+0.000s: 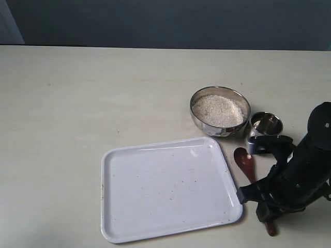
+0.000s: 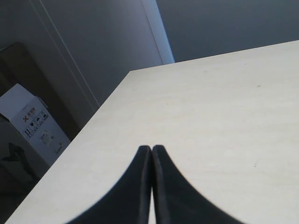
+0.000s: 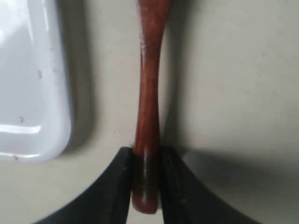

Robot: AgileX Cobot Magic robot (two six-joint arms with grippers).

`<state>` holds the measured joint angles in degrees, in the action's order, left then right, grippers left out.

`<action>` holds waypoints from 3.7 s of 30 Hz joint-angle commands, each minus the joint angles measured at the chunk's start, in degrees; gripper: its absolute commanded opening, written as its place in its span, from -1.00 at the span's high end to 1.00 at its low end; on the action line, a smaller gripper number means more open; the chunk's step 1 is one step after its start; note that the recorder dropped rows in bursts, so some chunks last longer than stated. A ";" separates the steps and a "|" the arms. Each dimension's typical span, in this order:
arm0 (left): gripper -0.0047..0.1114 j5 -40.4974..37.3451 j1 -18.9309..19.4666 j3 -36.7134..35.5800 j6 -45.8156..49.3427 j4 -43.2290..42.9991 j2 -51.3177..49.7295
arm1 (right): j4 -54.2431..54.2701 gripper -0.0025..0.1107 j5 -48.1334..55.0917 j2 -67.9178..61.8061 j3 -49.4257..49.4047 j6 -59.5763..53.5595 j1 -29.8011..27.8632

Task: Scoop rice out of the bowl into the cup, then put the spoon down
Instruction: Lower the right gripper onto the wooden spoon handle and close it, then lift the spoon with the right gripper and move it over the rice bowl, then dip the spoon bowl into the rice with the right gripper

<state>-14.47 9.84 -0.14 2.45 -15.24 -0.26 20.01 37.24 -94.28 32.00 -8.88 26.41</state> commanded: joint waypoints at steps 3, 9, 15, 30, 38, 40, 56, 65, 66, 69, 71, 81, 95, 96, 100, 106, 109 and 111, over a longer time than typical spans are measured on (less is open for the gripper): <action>0.91 0.64 -0.23 0.14 -0.40 0.13 0.26 | -0.40 0.97 2.06 -0.16 -0.85 -0.06 0.02; 0.91 0.64 -0.23 0.14 -0.40 0.13 0.26 | -1.04 0.97 7.63 8.28 -0.85 -0.06 0.02; 0.91 0.64 -0.23 0.14 -0.40 0.13 0.26 | -9.60 0.97 21.91 22.26 9.01 5.18 0.02; 0.91 0.64 -0.23 0.14 -0.40 0.13 0.26 | -49.59 0.97 31.27 1.12 35.85 -19.54 6.64; 0.91 0.64 -0.23 0.14 -0.40 0.13 0.26 | -69.11 0.97 32.72 -8.69 35.85 -10.85 11.80; 0.91 0.64 -0.23 0.14 -0.40 0.13 0.26 | -72.84 0.97 32.72 -9.85 35.90 -7.01 12.38; 0.91 0.64 -0.23 0.14 -0.40 0.13 0.26 | -80.09 0.97 32.72 -15.84 37.45 -4.32 16.63; 0.91 0.64 -0.23 0.14 -0.40 0.13 0.26 | -82.94 0.97 32.72 -17.52 37.45 -4.07 16.63; 0.91 0.64 -0.23 0.14 -0.40 0.13 0.26 | -82.94 0.97 32.72 -17.84 37.45 -3.96 16.63; 0.91 0.64 -0.23 0.14 -0.40 0.13 0.26 | -82.94 0.97 32.72 -19.06 37.45 -3.96 17.18; 0.91 0.64 -0.23 0.14 -0.40 0.13 0.26 | -83.07 0.97 32.72 -19.80 37.45 -3.96 17.91; 0.91 0.64 -0.23 0.14 -0.40 0.13 0.26 | -85.00 0.97 32.72 -20.24 37.45 -3.96 20.60; 0.91 0.64 -0.23 0.14 -0.40 0.13 0.26 | -88.33 0.97 32.72 -20.24 37.45 -6.89 20.99; 0.91 0.64 -0.23 0.14 -0.40 0.13 0.26 | -89.26 0.97 32.72 -20.24 37.45 -6.99 20.88; 0.91 0.64 -0.23 0.14 -0.40 0.13 0.26 | -89.56 0.97 32.72 -20.24 37.45 -9.33 20.88; 0.91 0.64 -0.23 0.14 -0.40 0.13 0.26 | -87.00 0.97 32.72 -20.24 37.45 -10.95 20.88; 0.91 0.64 -0.23 0.14 -0.40 0.13 0.26 | -84.45 0.97 32.72 -20.24 37.45 -12.60 20.88; 0.91 0.64 -0.23 0.14 -0.40 0.13 0.26 | -82.66 0.97 32.72 -20.24 37.45 -13.85 20.88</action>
<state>-14.47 9.84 -0.14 2.45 -15.24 -0.26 -64.62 69.52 -114.68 69.17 -21.01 47.34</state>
